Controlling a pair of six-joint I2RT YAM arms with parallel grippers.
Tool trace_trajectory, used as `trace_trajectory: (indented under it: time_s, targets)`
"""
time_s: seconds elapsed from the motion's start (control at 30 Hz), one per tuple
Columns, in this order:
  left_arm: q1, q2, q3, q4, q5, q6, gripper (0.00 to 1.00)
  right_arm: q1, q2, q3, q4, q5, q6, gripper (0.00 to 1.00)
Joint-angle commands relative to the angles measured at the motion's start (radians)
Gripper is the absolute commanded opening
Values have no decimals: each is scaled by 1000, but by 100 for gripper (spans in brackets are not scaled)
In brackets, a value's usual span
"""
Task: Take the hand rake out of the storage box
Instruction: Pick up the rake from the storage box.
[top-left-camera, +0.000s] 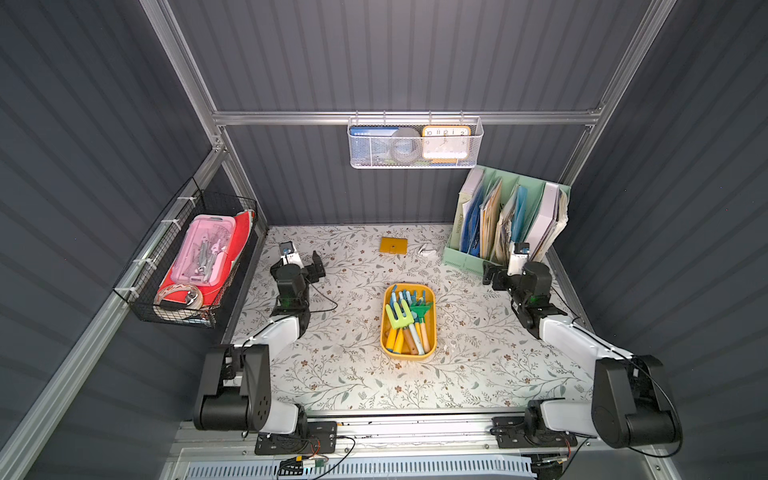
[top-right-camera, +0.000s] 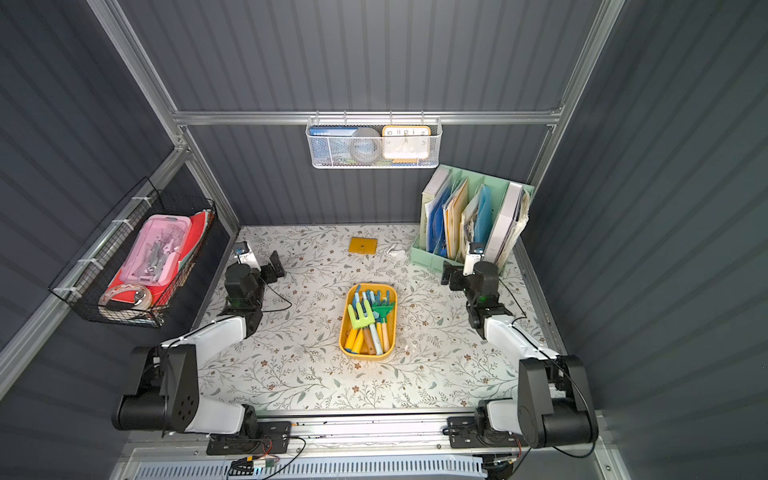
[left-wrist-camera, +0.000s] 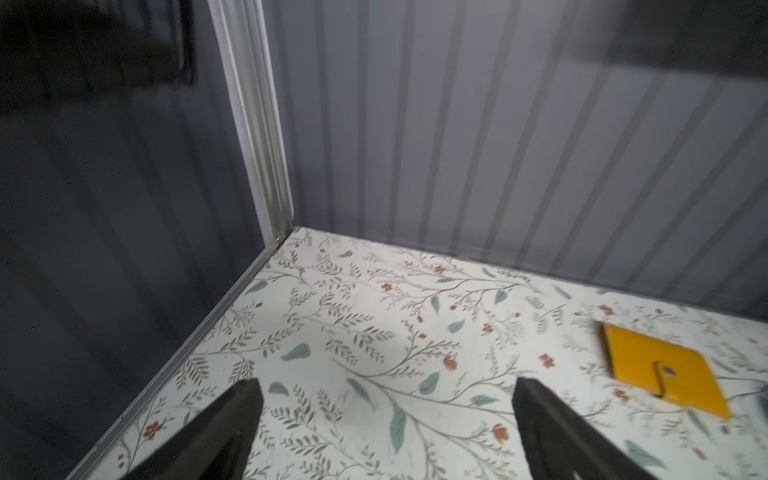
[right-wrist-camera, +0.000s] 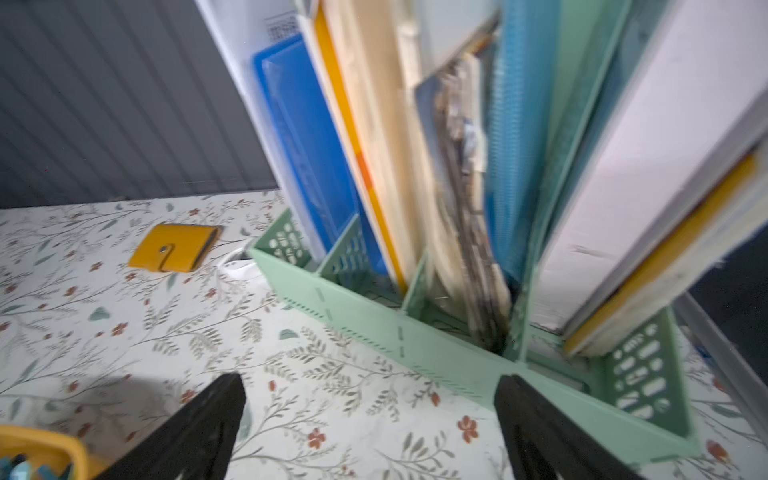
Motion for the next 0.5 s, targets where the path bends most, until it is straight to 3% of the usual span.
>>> trace_trajectory:
  time_s: [0.0, 0.1, 0.23, 0.47]
  targets:
    - [18, -17, 132, -363, -124, -212, 100, 73, -36, 69, -369, 46, 24, 99]
    - [31, 34, 221, -511, -50, -246, 100, 168, -91, 104, -485, 61, 50, 99]
    - [11, 70, 302, -645, -45, -288, 100, 300, -147, 170, -653, 71, 141, 96]
    - [-65, 22, 283, -762, -62, -374, 100, 581, -38, 278, -915, 142, 296, 91]
